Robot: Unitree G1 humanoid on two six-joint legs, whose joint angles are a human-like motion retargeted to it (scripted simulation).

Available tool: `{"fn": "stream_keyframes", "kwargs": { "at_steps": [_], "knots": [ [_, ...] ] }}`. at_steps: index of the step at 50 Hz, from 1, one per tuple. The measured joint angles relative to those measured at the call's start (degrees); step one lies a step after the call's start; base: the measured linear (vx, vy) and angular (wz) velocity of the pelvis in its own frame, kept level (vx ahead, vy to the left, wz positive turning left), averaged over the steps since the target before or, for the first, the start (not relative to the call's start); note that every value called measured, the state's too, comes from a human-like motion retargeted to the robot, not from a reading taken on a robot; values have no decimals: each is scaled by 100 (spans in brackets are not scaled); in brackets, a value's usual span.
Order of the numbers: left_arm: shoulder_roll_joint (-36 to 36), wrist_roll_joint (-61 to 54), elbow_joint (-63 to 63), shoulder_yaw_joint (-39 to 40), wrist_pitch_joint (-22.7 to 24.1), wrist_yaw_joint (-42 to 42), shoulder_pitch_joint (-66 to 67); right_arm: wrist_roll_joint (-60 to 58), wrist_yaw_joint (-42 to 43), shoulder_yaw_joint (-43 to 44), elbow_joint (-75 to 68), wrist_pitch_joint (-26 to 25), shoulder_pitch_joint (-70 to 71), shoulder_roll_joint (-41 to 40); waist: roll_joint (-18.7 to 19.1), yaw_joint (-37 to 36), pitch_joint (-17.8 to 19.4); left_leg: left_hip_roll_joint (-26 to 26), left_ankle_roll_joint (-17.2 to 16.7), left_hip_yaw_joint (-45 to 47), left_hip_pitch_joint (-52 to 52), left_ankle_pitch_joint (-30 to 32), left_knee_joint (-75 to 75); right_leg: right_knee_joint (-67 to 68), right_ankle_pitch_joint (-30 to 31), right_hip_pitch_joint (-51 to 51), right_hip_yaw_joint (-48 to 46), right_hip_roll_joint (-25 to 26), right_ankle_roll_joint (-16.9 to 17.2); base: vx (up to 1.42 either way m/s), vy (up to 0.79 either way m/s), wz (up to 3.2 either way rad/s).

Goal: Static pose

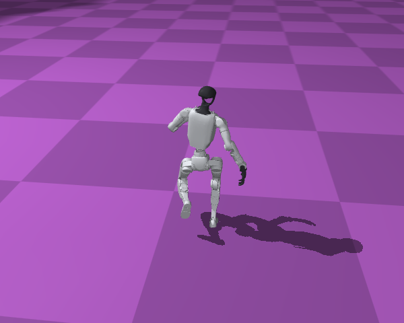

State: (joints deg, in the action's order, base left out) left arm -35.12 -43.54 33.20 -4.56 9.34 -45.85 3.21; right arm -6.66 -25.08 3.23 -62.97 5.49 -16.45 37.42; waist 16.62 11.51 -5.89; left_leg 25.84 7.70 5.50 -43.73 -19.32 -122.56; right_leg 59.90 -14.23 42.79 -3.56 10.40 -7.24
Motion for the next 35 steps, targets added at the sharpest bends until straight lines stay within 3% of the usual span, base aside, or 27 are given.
{"fn": "stream_keyframes", "kwargs": {
  "at_steps": [2,5,10,15,18,23,25,28,35],
  "knots": [
    [141,160,-150,-106,-117,-163,68,-92,-33,-170,-132,-3,361,-20,-65,-20,124,-111,-41,-143,-326,162,-154,140,-482,-172,46,-21,-144,44,-10,6],
    [348,447,-411,-413,-290,-307,216,-174,54,-469,-106,72,792,-159,-147,-104,194,-340,21,-11,-583,105,260,78,-765,-496,151,-98,-86,41,1,-17],
    [504,887,-793,-864,-366,-217,501,-94,584,-876,371,348,1232,-482,-329,-364,246,-897,76,578,-467,-493,2075,-45,-632,-1000,260,-377,238,37,10,-50],
    [505,1339,-1154,-952,-294,182,684,34,1163,-1223,870,587,1562,-635,-709,-511,376,-1628,-247,873,-183,-914,4412,254,-366,-1283,275,-889,475,33,7,-34],
    [504,1643,-1432,-830,-229,505,719,98,1385,-1326,998,606,1655,-692,-1085,-481,433,-2332,-483,810,34,-629,5814,645,-58,-1311,404,-1280,695,31,6,23],
    [618,2102,-2073,-469,-120,1301,733,201,1477,-1380,801,493,1625,-798,-1718,-293,435,-3575,-693,491,549,386,7601,1722,748,-1036,777,-1874,1088,34,7,64],
    [710,2247,-2407,-317,-73,1711,709,245,1472,-1394,604,429,1594,-861,-1883,-247,464,-3893,-693,346,763,656,7921,2263,1125,-870,876,-2018,1186,37,6,57],
    [899,2455,-3030,-110,-11,2405,651,306,1465,-1421,257,350,1563,-1009,-1987,-259,580,-4101,-574,165,993,590,7848,3045,1579,-626,930,-2032,1300,38,5,42],
    [1473,2951,-5406,193,17,3845,386,457,1674,-1446,-386,294,1513,-1588,-1911,-525,883,-4112,-171,10,1378,-537,7033,4173,1313,-116,848,-2009,1089,36,3,15]
  ]
}}
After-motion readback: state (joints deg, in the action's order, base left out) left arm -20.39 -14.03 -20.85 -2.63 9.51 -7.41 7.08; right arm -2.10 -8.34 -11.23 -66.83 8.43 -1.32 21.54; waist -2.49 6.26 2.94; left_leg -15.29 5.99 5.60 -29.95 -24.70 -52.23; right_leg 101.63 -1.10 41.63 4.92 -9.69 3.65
